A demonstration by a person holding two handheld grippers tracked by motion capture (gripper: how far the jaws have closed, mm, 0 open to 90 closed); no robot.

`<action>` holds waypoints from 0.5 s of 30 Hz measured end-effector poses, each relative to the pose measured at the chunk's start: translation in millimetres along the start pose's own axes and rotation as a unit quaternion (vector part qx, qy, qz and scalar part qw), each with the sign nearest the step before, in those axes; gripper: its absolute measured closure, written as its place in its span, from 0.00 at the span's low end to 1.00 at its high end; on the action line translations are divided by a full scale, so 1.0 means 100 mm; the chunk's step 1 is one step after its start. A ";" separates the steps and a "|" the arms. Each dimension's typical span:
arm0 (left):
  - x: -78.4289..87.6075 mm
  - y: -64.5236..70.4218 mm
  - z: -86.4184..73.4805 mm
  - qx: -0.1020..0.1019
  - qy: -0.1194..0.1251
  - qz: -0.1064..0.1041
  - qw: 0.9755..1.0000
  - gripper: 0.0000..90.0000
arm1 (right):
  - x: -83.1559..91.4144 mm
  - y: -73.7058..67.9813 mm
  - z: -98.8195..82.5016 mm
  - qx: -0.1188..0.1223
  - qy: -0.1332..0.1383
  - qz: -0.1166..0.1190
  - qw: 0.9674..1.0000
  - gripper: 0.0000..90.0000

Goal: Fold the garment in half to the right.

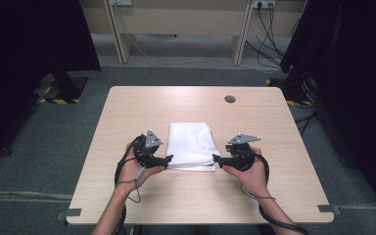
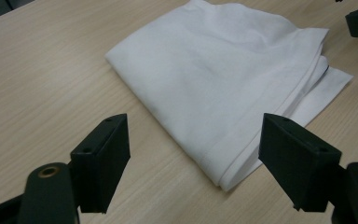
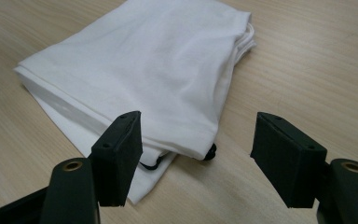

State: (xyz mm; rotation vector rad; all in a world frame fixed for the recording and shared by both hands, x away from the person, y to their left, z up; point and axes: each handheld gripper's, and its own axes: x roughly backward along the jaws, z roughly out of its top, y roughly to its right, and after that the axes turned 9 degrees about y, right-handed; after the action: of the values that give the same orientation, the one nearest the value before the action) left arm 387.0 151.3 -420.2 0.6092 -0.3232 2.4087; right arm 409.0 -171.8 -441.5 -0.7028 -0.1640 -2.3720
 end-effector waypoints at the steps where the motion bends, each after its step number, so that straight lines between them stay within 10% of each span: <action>1: 0.02 -0.01 -0.01 0.003 0.002 0.002 1.000 0.27 | 0.01 0.01 0.00 -0.001 0.000 0.000 1.000 0.37; 15: 0.29 -0.11 -0.18 0.022 0.023 0.024 0.999 0.26 | 0.24 0.14 -0.04 -0.006 0.005 -0.010 1.000 0.33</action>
State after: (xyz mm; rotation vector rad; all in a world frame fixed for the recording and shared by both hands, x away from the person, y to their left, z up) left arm 367.5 181.3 -421.0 0.5721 -0.2682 2.4774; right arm 400.8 -197.1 -433.2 -0.6981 -0.1526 -2.3982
